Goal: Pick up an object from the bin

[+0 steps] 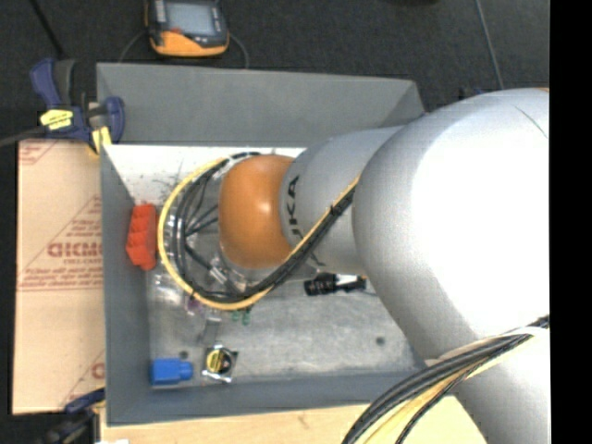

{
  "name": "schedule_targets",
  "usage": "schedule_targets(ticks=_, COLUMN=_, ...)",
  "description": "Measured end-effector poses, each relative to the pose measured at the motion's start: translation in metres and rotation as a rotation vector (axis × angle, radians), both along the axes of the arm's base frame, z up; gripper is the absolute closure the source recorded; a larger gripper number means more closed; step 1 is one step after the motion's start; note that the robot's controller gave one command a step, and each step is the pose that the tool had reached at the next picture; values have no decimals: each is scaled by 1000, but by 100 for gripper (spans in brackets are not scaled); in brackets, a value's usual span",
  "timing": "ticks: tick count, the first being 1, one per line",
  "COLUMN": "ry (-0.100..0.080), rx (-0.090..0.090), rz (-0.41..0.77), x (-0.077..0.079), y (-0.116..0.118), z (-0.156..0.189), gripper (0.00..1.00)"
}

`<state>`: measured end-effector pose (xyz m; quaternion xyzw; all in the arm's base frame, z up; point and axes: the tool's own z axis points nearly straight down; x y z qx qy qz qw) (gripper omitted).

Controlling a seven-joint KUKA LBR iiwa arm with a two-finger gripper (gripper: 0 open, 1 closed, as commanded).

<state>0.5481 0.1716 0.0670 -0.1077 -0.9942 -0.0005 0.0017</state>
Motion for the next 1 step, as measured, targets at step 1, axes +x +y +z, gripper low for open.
schedule_targets(ticks=1, ry=-4, rx=-9, rz=-64, x=-8, y=63, z=35, gripper=0)
